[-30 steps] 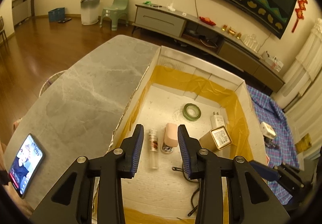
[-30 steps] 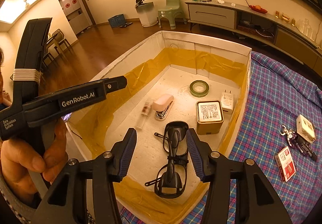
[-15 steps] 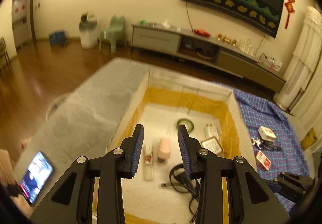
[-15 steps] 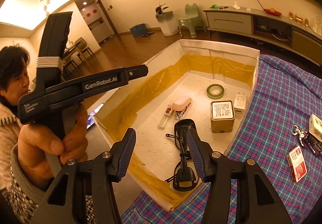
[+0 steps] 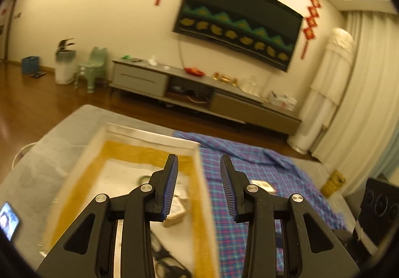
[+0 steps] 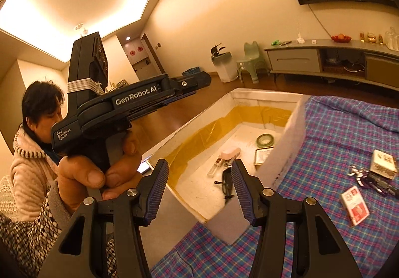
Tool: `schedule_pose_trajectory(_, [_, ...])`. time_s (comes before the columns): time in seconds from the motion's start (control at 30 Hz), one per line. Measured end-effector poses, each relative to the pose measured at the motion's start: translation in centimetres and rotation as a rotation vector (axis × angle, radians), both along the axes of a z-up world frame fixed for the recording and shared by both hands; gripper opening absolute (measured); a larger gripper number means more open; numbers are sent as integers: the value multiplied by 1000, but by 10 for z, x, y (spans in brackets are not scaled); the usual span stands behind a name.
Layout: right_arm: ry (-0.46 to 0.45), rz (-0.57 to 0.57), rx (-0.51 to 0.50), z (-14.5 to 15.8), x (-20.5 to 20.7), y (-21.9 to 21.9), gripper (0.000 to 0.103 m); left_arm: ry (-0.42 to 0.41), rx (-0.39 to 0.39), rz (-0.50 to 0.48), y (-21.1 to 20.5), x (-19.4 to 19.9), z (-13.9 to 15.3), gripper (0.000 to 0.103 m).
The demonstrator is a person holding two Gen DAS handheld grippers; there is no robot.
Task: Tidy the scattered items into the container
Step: 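Move both open tools back over the items on the cloth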
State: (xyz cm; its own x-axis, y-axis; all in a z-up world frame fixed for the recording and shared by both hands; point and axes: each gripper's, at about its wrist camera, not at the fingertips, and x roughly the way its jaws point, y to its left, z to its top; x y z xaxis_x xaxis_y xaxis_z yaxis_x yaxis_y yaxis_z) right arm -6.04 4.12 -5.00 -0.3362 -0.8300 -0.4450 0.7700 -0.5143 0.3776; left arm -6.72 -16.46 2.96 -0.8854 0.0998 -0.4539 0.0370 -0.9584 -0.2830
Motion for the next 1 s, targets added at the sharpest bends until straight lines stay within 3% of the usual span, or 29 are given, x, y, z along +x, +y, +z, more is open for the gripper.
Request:
schedule_pose_trajectory(0.27, [14,-105,102,-17,-20,63,54,-126,6,-154,72,-33,-21,42])
schedule_pose_trajectory(0.47, [14,-198,206,-38,-50,109,54,-271,-11,-222,123,-60,-62,49])
schedule_pose_trajectory(0.77, [-10,-333,425,-93,-122,155,54,-484,-18,-177,174,-107,-133,54])
schedule_pose_trajectory(1.0, [32,-310,525,-118,-162,155,54,-533,-124,-96,204,-128,-159,56])
